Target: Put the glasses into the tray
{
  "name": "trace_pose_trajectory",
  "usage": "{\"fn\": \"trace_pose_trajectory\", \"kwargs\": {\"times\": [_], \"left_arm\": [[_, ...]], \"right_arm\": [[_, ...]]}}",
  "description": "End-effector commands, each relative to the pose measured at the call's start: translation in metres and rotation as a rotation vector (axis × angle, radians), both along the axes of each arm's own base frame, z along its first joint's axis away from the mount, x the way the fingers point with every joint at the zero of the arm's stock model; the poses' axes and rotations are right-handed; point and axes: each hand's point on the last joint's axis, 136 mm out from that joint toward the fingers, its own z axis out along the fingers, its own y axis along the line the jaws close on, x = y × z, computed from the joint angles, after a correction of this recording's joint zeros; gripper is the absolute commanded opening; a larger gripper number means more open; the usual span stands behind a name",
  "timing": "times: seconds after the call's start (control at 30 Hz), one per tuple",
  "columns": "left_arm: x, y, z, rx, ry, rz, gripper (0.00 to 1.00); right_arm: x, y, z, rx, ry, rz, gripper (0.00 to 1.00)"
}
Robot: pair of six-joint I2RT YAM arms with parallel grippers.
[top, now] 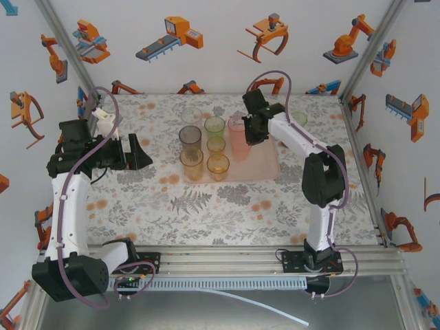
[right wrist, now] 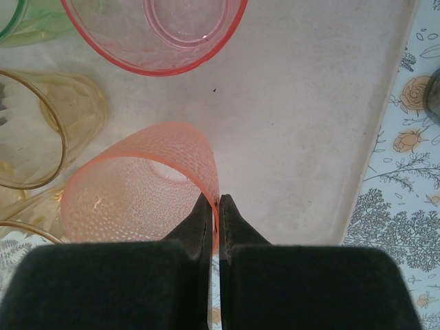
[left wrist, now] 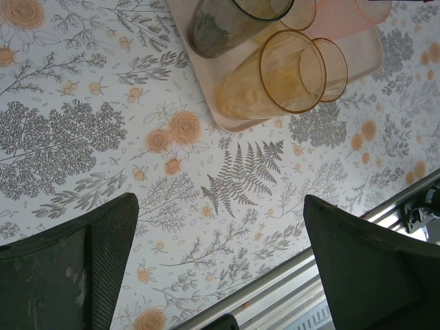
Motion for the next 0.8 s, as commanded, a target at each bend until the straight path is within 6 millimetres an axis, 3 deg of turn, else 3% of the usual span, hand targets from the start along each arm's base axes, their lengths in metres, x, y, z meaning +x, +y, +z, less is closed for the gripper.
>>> {"fn": "trace_pose_trajectory", "kwargs": {"times": [0.0, 0.77], "left_arm": [[-0.002, -0.003, 0.007, -0.012, -0.026, -0.011, 0.97], [-0.004, -0.002, 0.007, -0.005, -0.031, -0.006, 0.97]], "right_arm": [[0.010, 0.006, 0.005, 0.022, -0.016, 0.009, 0.02], [0.013, 0.003, -0.010, -0.017, -0.001, 0.005, 0.08]]}}
